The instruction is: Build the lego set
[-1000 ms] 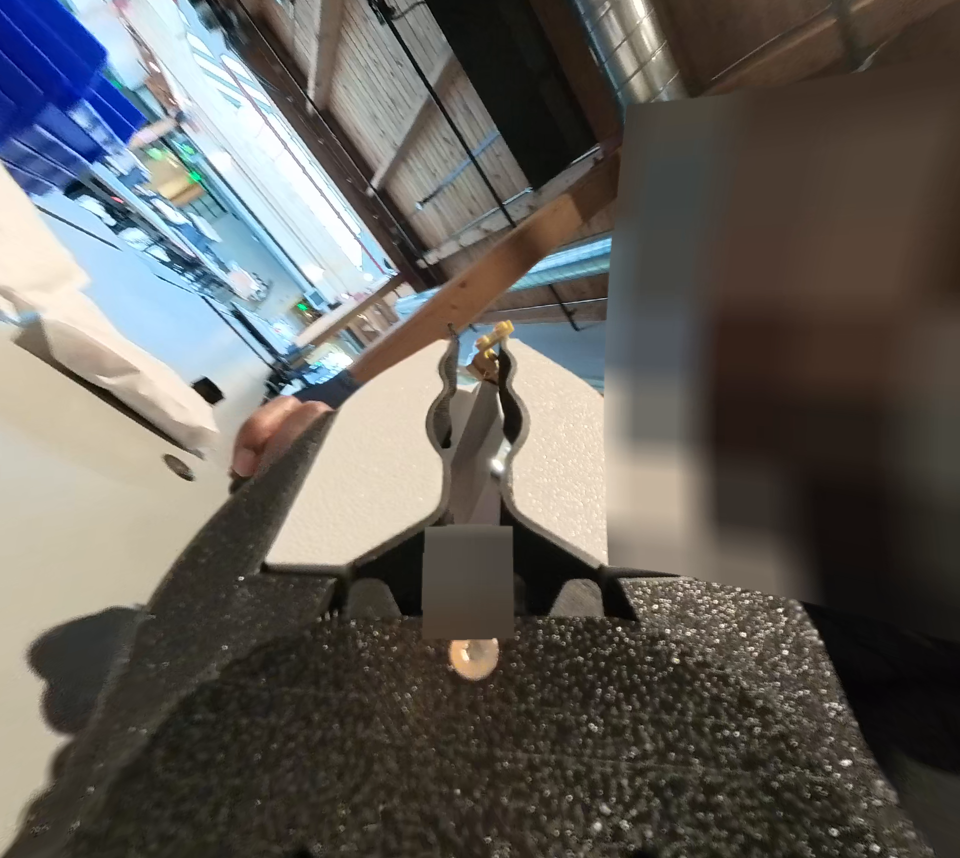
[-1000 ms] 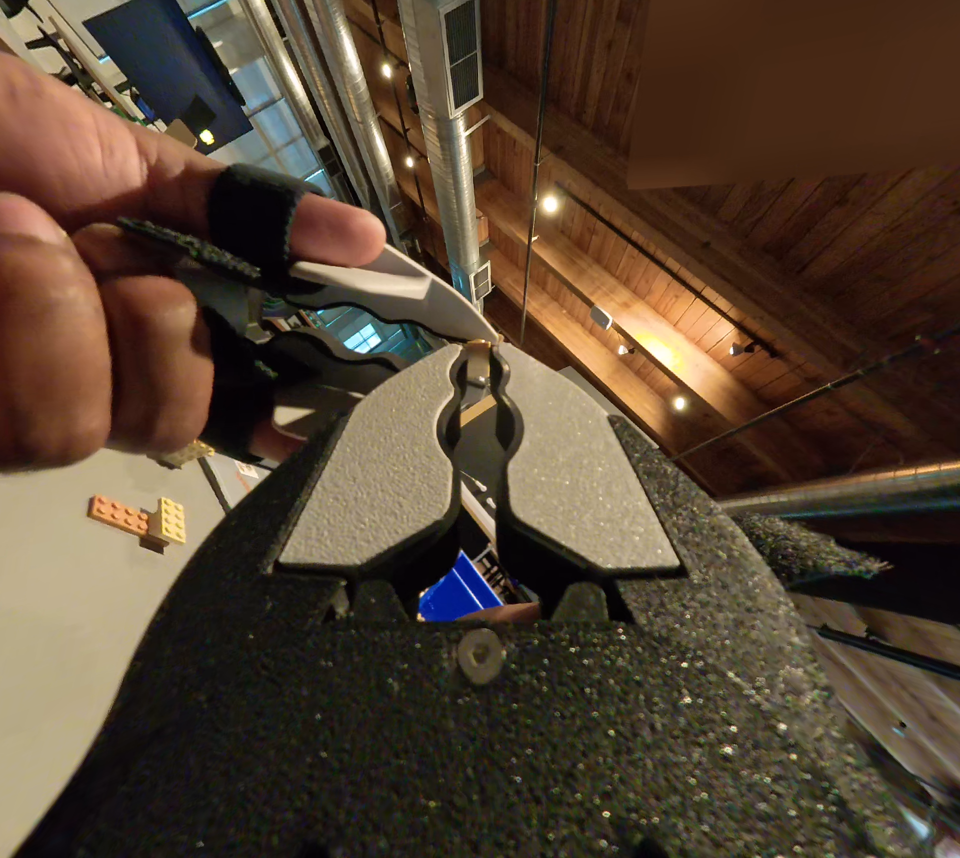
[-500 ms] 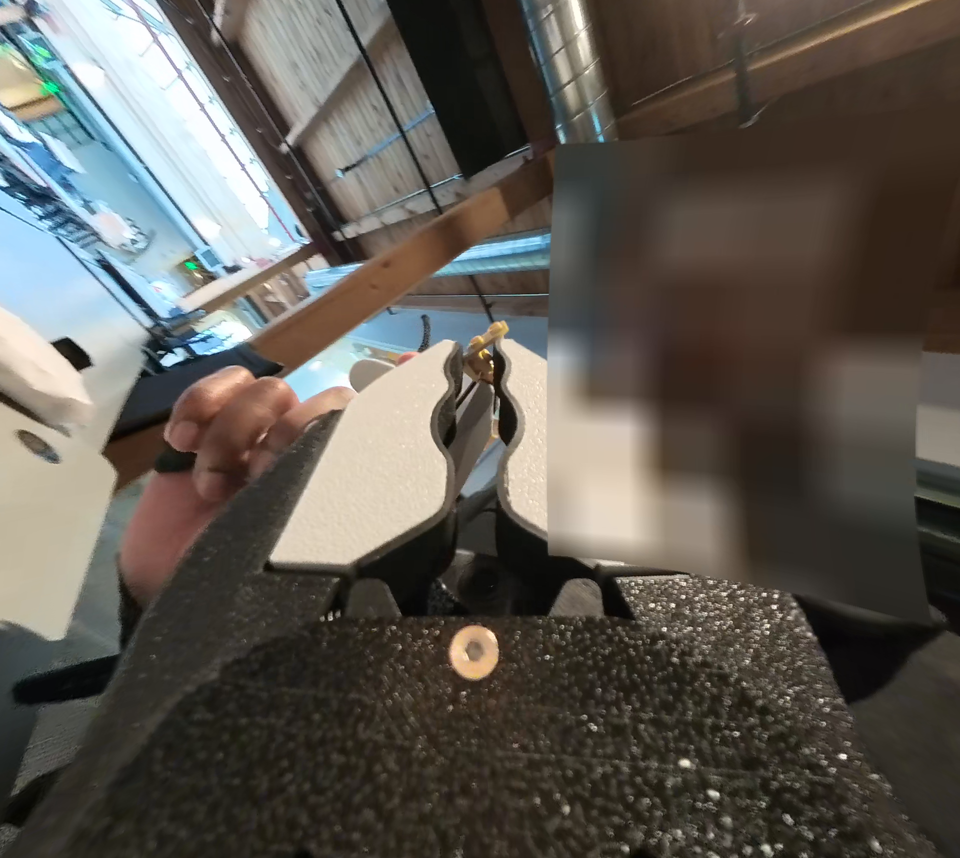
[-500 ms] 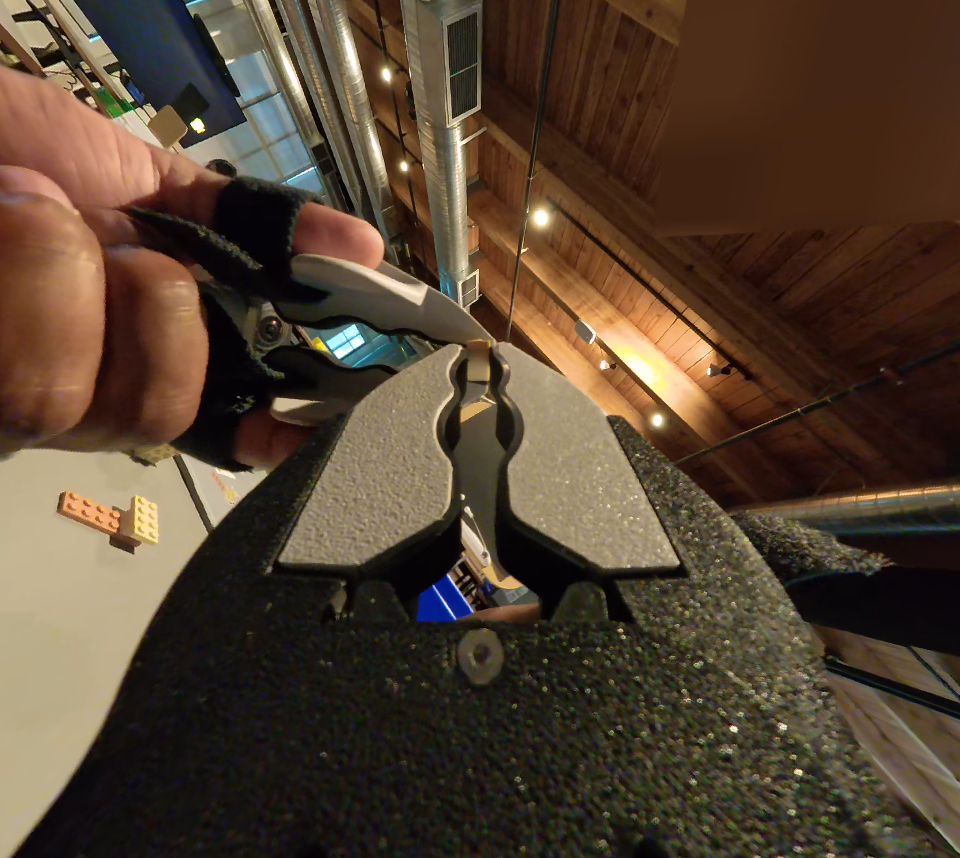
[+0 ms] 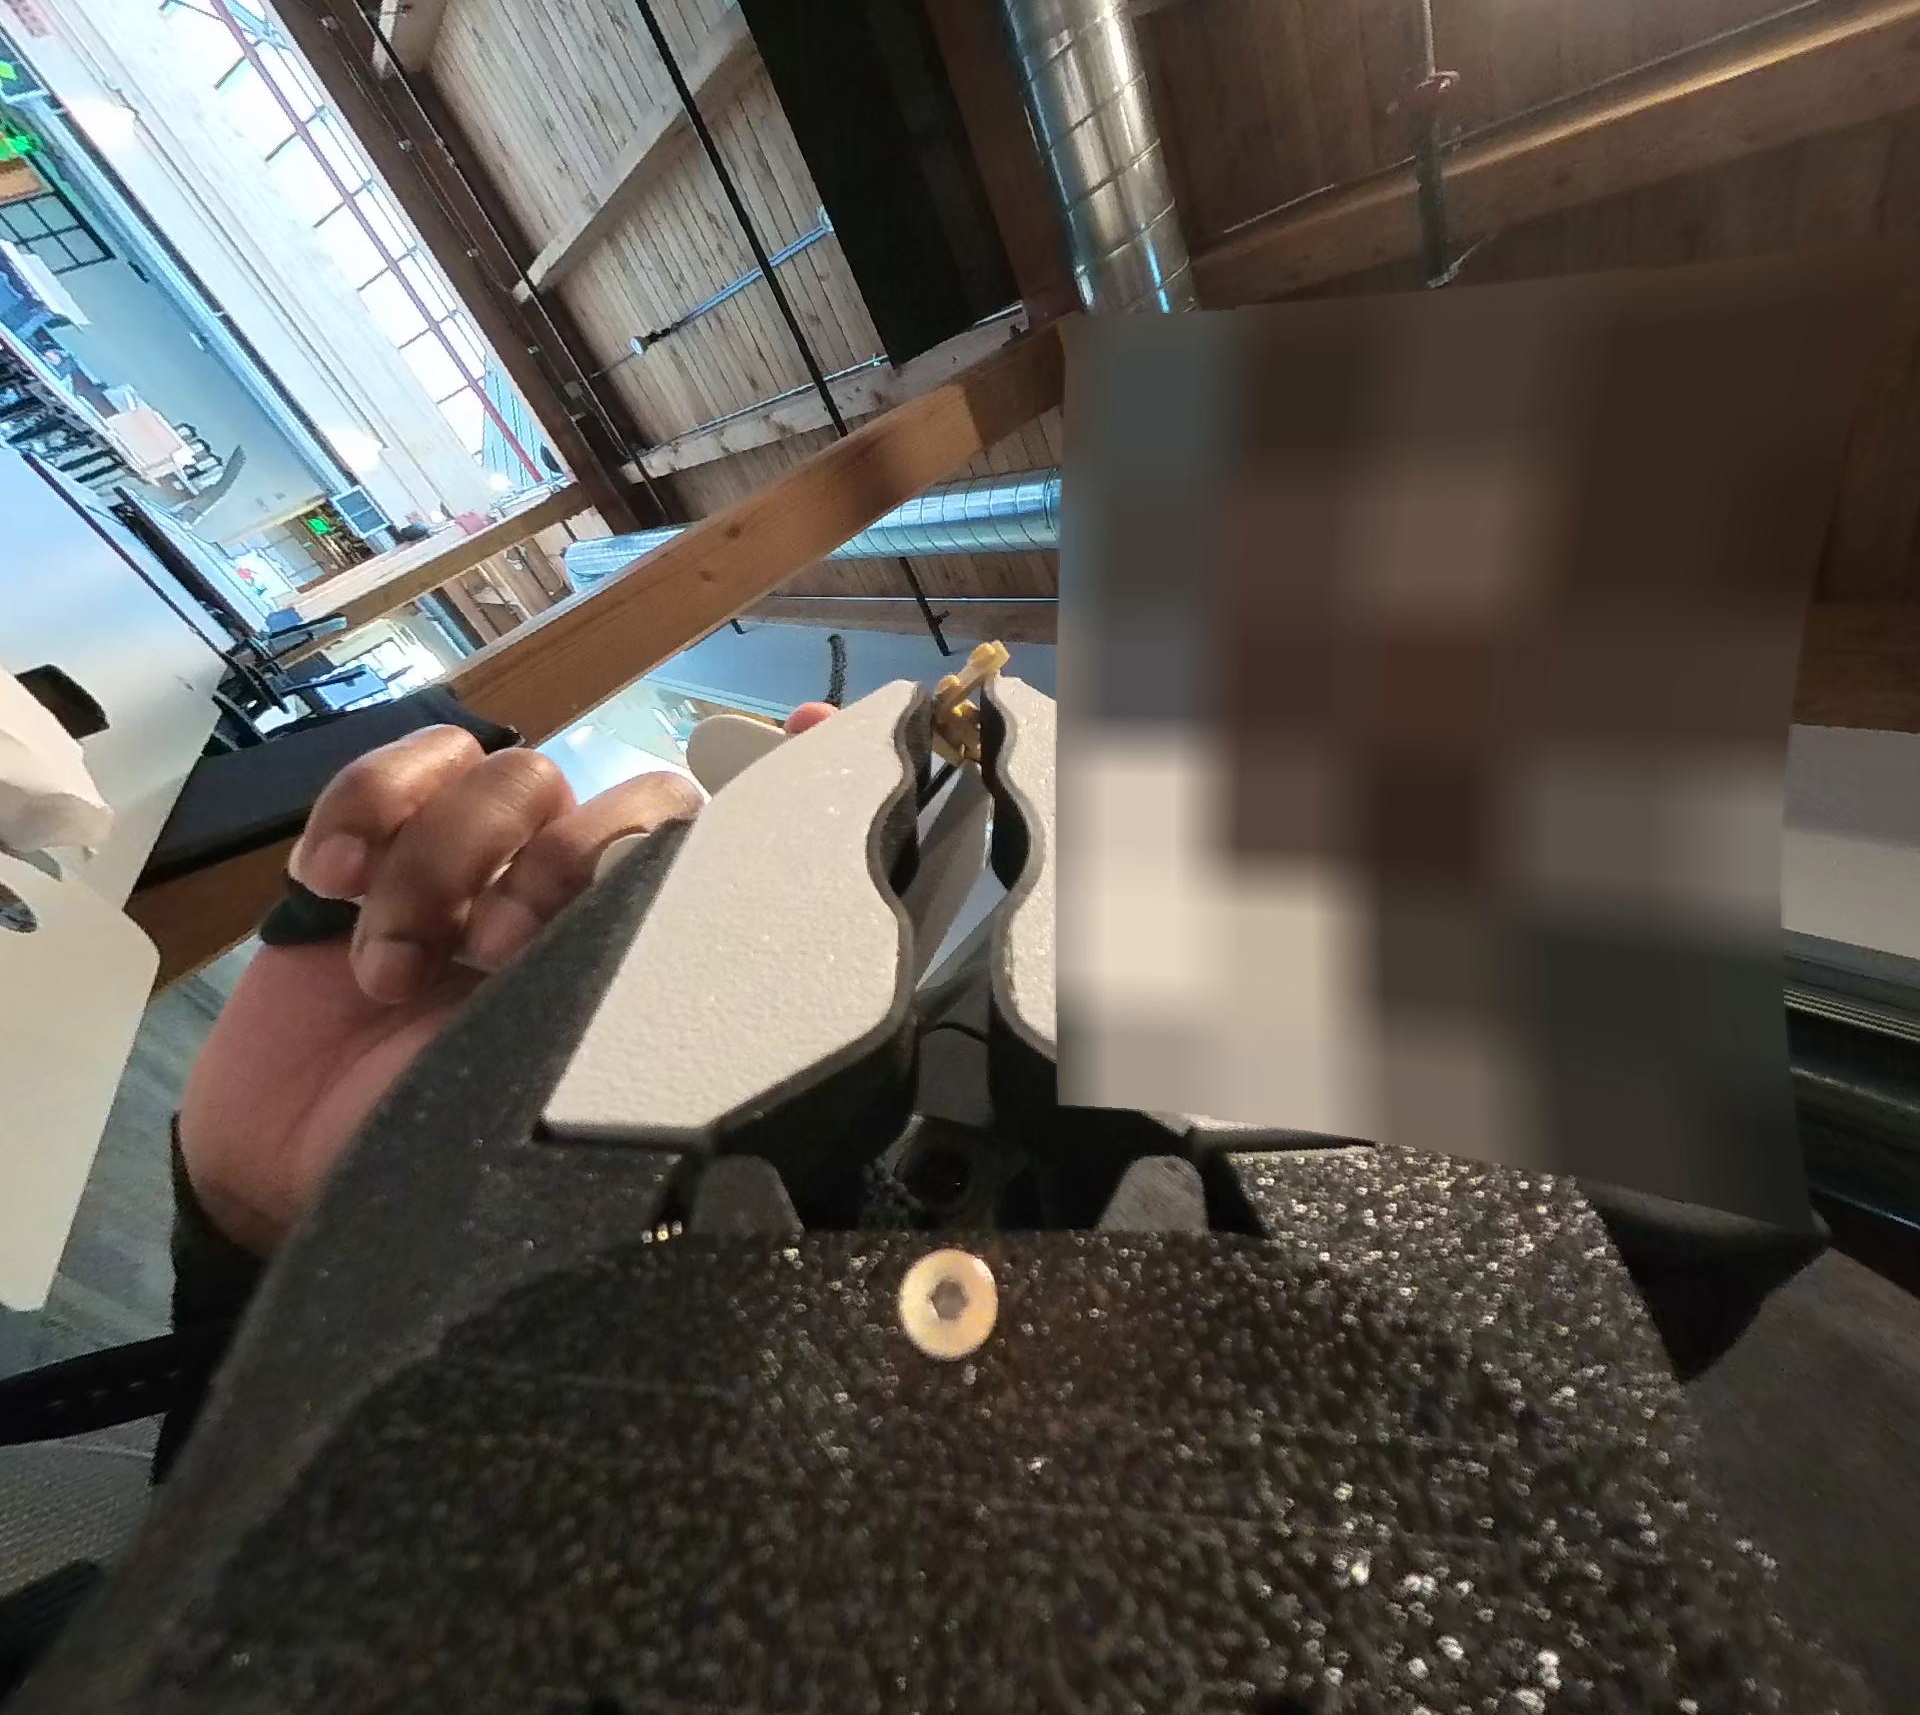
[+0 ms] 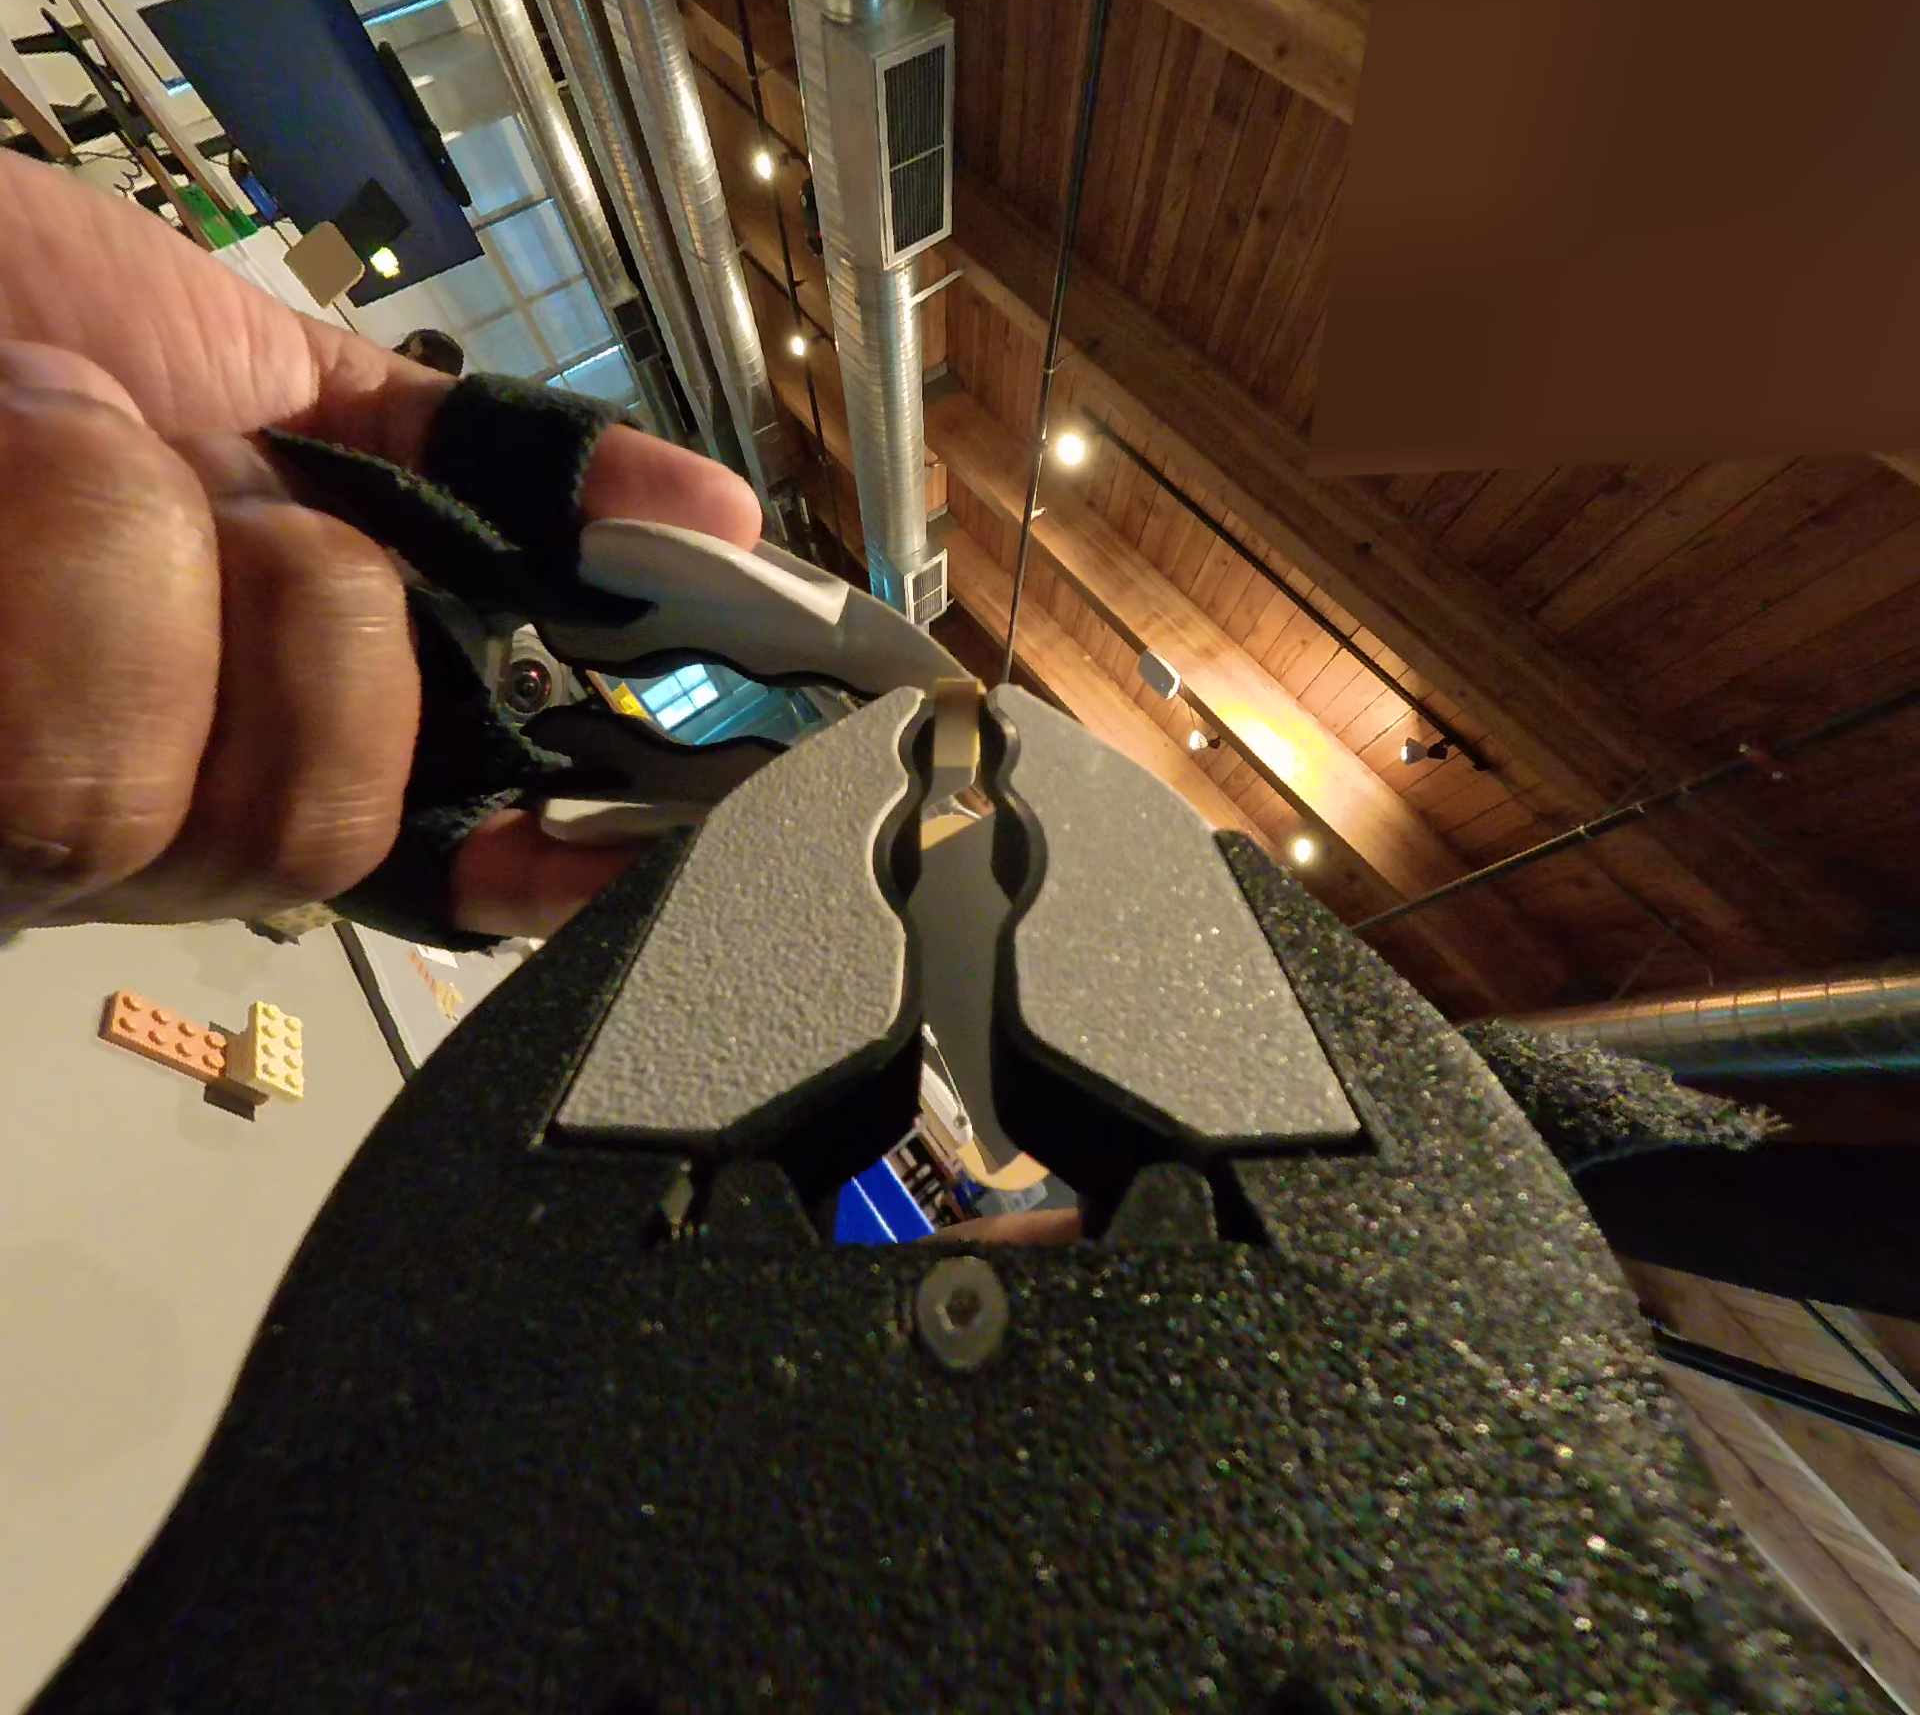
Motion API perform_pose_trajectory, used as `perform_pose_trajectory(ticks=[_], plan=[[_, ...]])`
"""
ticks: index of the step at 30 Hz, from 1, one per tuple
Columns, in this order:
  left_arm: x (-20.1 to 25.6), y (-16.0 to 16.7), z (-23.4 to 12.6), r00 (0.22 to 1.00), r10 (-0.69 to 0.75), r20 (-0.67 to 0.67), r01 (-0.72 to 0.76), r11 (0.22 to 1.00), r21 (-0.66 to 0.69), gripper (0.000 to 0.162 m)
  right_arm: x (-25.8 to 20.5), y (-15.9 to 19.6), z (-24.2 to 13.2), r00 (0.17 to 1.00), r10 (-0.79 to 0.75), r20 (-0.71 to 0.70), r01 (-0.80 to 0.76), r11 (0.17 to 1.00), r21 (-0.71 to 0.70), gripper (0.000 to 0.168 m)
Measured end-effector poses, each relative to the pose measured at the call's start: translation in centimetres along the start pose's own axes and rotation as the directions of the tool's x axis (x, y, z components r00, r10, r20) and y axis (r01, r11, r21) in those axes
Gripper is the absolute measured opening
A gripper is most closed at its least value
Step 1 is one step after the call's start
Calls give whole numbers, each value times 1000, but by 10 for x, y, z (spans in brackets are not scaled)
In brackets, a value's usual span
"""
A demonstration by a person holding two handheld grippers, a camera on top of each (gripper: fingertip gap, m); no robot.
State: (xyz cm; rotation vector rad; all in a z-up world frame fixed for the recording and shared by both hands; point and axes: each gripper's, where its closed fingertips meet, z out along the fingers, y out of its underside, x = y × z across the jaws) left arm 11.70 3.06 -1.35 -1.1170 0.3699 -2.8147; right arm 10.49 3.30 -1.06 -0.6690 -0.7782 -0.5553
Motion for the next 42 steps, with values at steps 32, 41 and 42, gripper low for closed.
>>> perform_pose_trajectory(ticks=[32, 41, 42], plan=[[0, 1, -2, 999, 42, -25, -41, 999, 3, 7, -3, -1, -1, 998, 57, 8, -57, 998, 29, 8], [-1, -3, -6, 983, 180, 33, -181, 982, 45, 7, -7, 3, 2, 995, 100, 5, -100, 995, 6, 8], [-1, -4, -7, 981, 189, 36, -191, 980, 50, 7, -7, 3, 2, 995, 100, 5, -100, 995, 4, 8]])
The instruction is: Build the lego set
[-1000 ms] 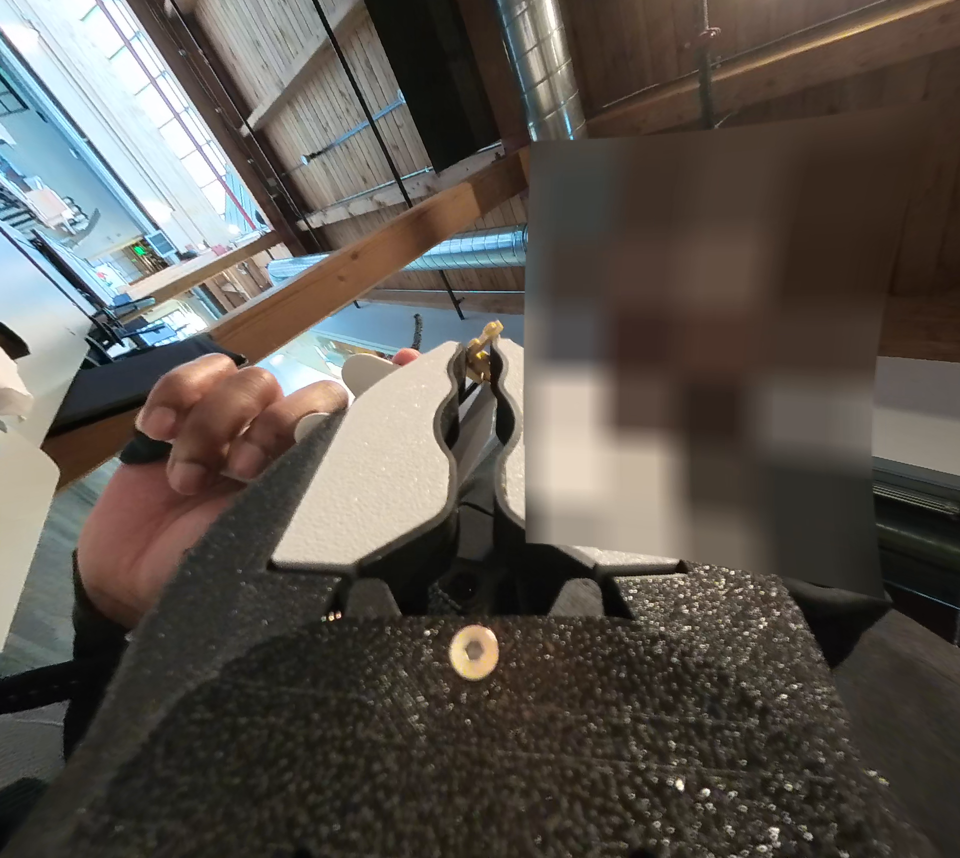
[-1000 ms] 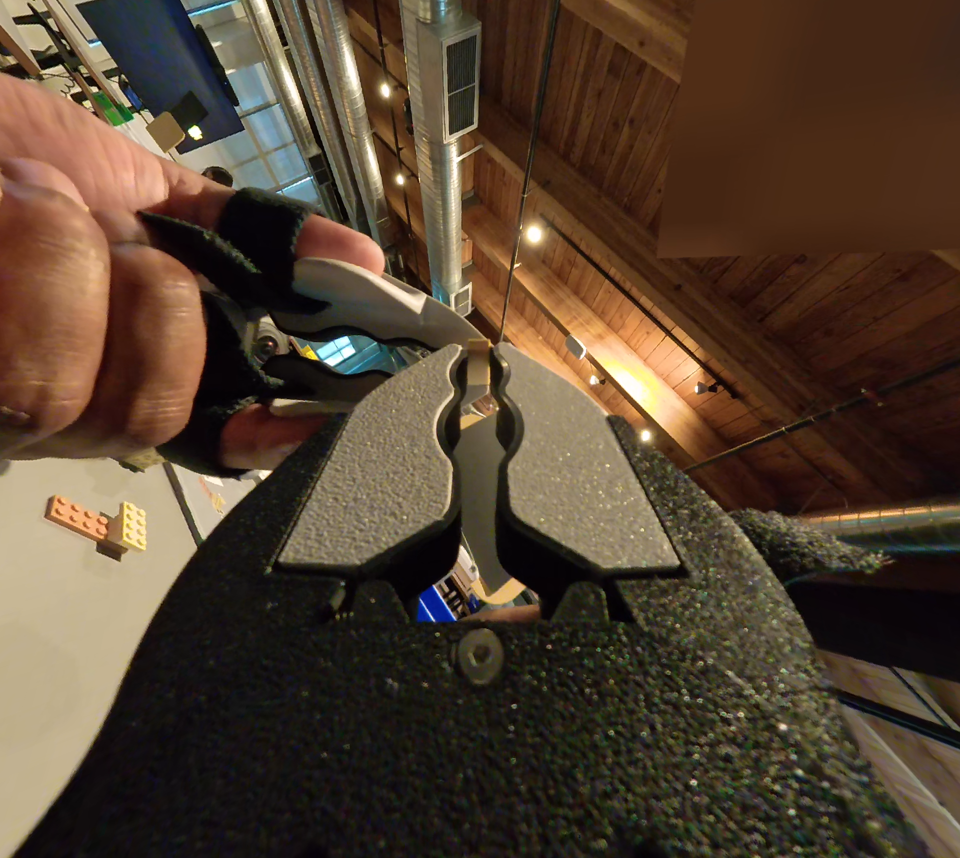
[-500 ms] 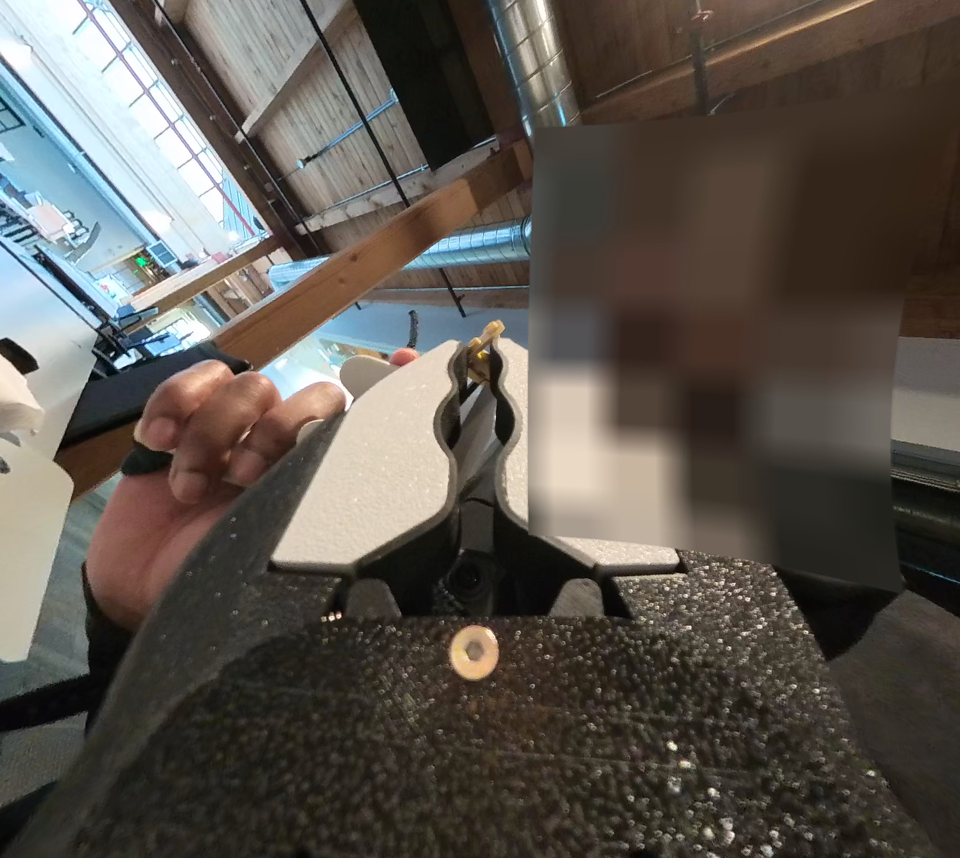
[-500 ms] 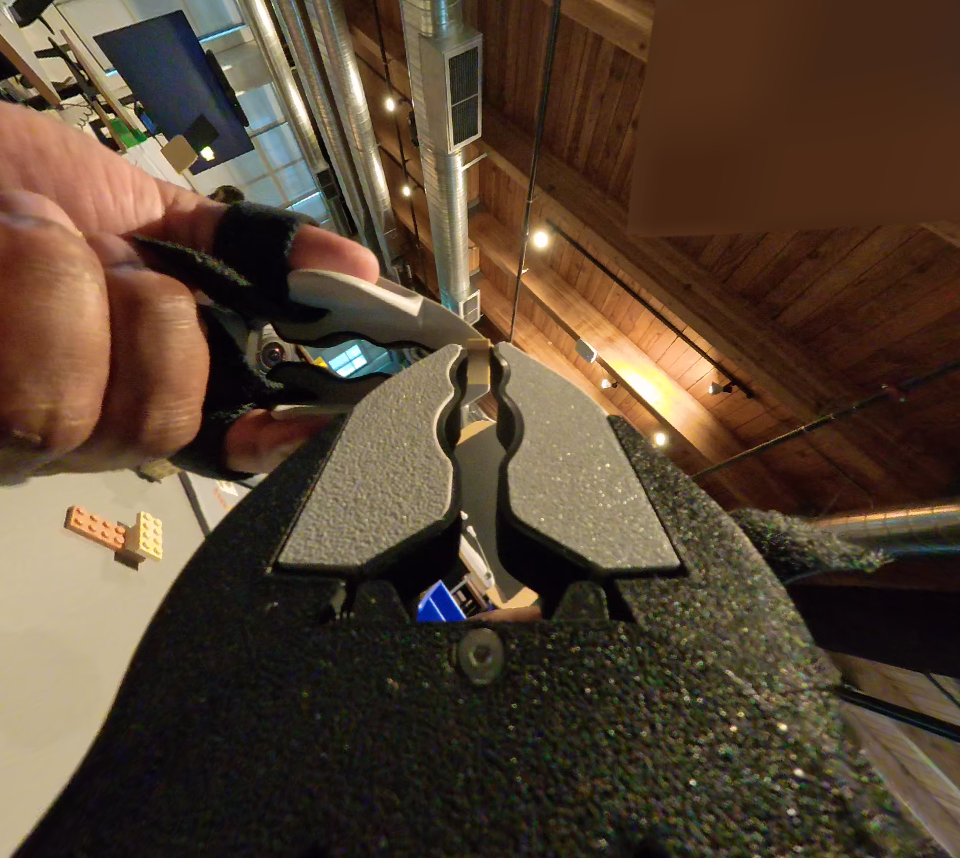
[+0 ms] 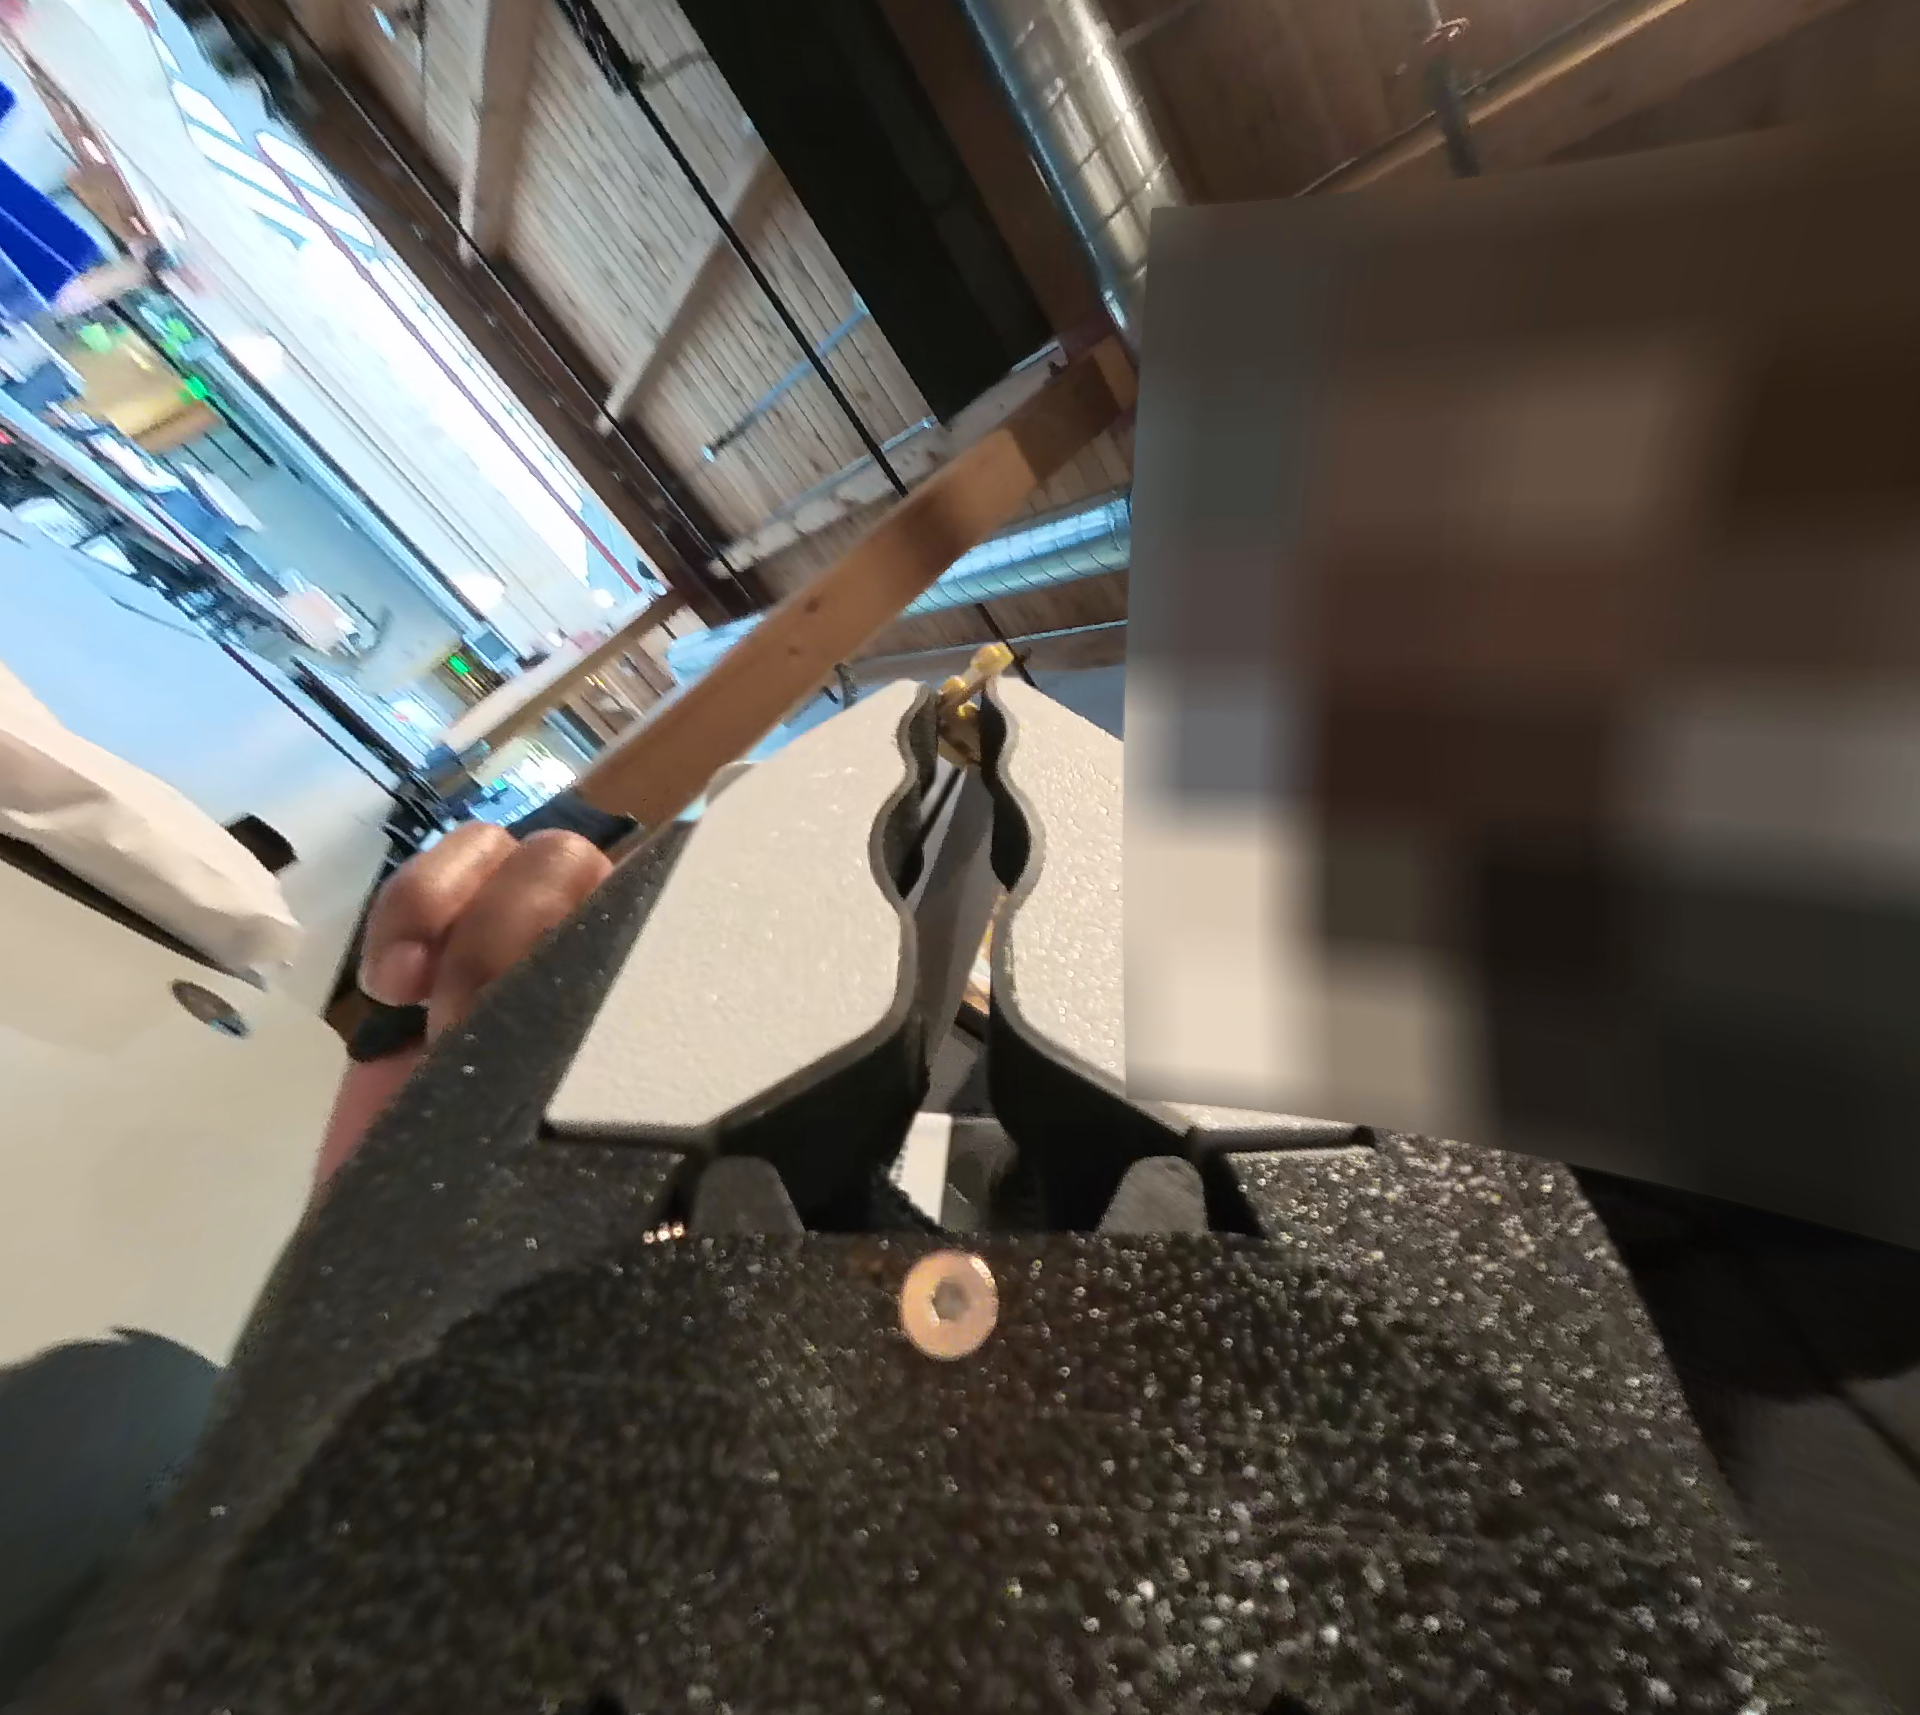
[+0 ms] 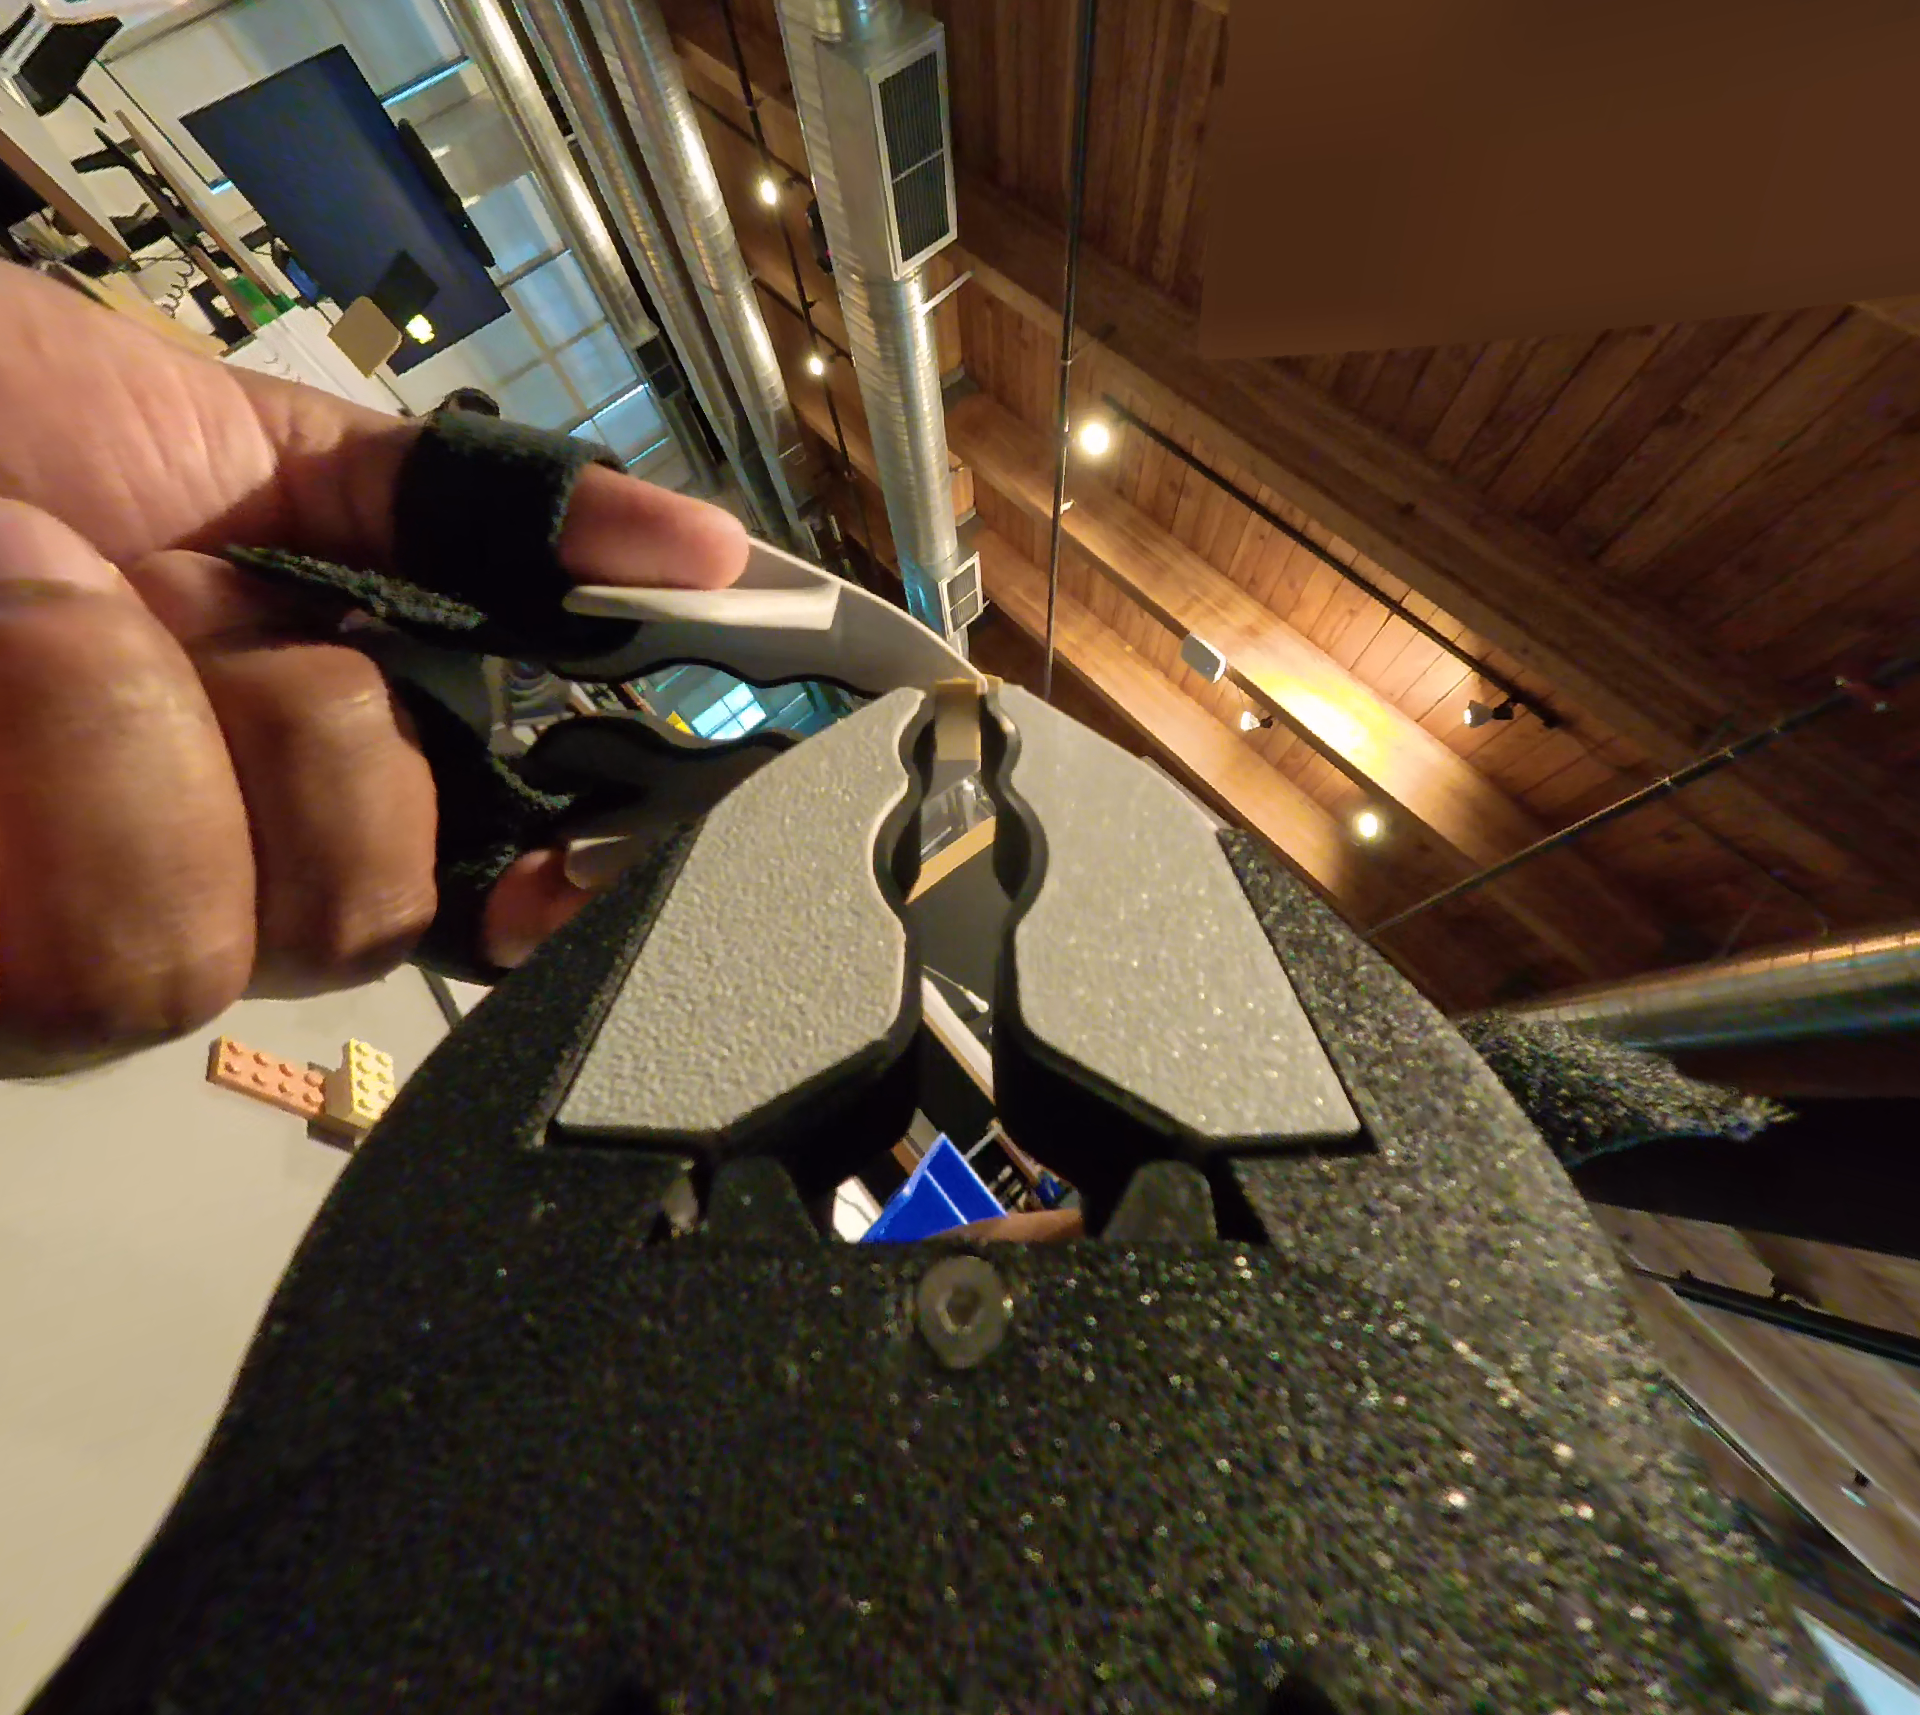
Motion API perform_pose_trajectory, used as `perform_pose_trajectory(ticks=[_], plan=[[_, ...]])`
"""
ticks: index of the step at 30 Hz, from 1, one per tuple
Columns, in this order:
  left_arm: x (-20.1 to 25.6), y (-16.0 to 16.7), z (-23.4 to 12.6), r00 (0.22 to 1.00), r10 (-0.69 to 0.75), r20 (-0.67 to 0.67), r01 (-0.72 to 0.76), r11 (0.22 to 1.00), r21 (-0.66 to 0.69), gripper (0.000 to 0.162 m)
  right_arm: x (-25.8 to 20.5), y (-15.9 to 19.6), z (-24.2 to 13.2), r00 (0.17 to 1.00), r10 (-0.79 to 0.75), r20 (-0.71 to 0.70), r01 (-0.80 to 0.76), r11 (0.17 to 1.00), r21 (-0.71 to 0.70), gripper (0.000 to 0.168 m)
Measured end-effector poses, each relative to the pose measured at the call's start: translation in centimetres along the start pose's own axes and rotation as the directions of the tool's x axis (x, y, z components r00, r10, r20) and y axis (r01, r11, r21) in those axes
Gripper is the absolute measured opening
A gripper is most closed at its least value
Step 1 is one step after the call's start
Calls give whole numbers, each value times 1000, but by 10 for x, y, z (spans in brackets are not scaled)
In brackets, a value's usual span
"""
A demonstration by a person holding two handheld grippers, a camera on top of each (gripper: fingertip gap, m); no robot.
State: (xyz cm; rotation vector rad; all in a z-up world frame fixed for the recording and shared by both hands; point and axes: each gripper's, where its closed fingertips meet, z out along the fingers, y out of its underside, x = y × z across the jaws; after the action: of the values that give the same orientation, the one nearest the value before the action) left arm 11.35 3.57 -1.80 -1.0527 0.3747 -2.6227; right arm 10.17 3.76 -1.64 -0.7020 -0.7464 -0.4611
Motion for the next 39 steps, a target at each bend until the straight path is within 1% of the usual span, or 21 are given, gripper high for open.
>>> perform_pose_trajectory(ticks=[6, 13, 16, 18, 21, 28, 34, 39], plan=[[0, -1, -2, 999, 38, 6, -38, 999, 21, 7, -1, 0, 0, 1000, -7, 6, 7, 1000, -5, 8], [2, -2, -3, 999, 32, -12, -31, 998, 49, 7, -3, 0, -1, 1000, -12, 22, 12, 1000, 2, 8], [5, -8, -4, 998, 52, -24, -49, 995, 84, 7, -6, -1, -1, 999, -5, 39, 5, 1000, 7, 8], [4, -10, -5, 997, 71, -8, -70, 994, 84, 7, -8, 0, 0, 999, 2, 44, -3, 1000, 1, 8], [-3, -12, -7, 997, 73, 24, -75, 994, 85, 7, -14, 10, 2, 998, 19, 59, -17, 999, -37, 8], [-15, -13, -13, 998, 9, 59, -14, 997, 81, 7, -7, 11, 1, 999, -1, 36, 2, 1000, -31, 8], [-15, -11, -13, 998, -32, 46, 28, 996, 81, 7, -9, 11, 0, 999, -4, 36, 5, 1000, -27, 8], [-12, -12, -13, 998, -65, 7, 64, 994, 88, 7, -12, 9, 1, 999, -15, 39, 16, 999, -28, 8]])
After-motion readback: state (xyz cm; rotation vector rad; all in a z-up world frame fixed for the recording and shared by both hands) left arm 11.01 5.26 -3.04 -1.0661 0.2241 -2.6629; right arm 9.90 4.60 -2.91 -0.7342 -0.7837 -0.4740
